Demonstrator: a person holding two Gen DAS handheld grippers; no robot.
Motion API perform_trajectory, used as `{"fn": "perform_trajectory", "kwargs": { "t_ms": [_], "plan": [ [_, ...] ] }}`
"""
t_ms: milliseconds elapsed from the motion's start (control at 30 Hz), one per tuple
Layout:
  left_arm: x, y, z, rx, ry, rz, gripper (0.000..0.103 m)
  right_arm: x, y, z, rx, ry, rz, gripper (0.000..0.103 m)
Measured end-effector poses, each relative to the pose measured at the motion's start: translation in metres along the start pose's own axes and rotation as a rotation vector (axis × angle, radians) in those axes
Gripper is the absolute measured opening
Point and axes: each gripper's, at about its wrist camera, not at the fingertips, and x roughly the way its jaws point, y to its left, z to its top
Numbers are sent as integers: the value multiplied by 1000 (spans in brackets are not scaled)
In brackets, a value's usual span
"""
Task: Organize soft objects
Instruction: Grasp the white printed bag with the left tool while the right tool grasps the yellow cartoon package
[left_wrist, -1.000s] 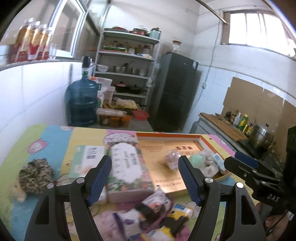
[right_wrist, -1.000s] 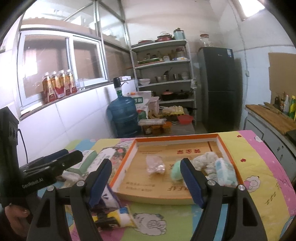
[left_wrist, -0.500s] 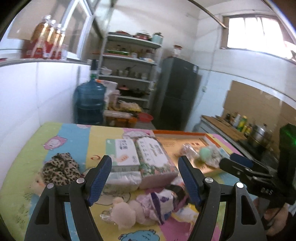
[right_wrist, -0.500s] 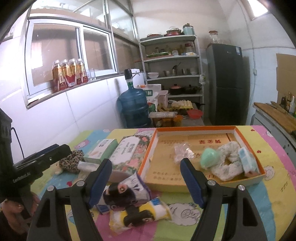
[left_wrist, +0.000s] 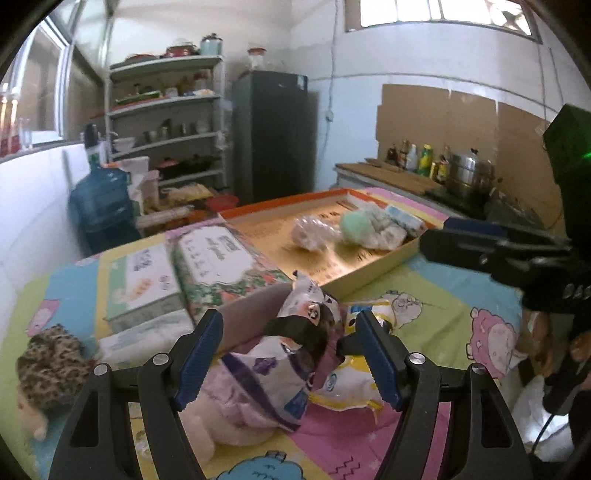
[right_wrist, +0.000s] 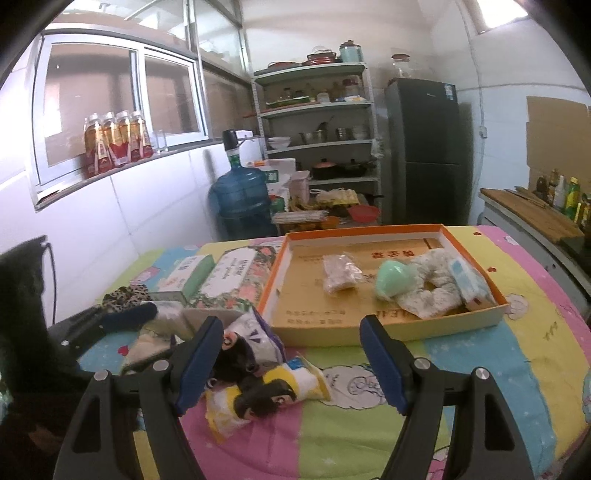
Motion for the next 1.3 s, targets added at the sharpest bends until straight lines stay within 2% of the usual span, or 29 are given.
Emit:
{"fn": "perform_trajectory", "kwargs": {
  "t_ms": [133, 300, 333, 400, 500, 567, 767, 967, 1167, 1300],
  "plan": [
    [20, 1, 1, 20, 53, -28, 75, -1, -7, -2, 13, 1, -7, 76],
    [39, -1, -3, 52, 108, -38, 67, 3, -14, -7, 30, 16, -2, 76],
    [40, -1, -3, 51, 110, -43, 65, 4, -15, -8, 32, 19, -2, 76],
    [41, 0, -2, 46, 108, -59, 51, 5, -16, -9, 37, 25, -2, 76],
    [44, 3, -2, 34, 113, -66, 44, 7, -18, -11, 47, 33, 3, 76],
    [43, 2, -2, 31, 109, -73, 44, 9, -19, -12, 49, 37, 8, 76],
    [33, -1, -5, 31, 82, -63, 40, 14, -18, -17, 58, 56, 25, 76],
    [7, 4, -1, -19, 15, -57, 40, 15, -17, -20, 66, 65, 40, 76],
    [-27, 14, 8, -62, -71, 1, 40, 21, -10, -28, 75, 107, 76, 76],
    [-40, 21, 8, -83, -96, 20, 40, 29, -1, -38, 98, 155, 113, 76]
  ]
}}
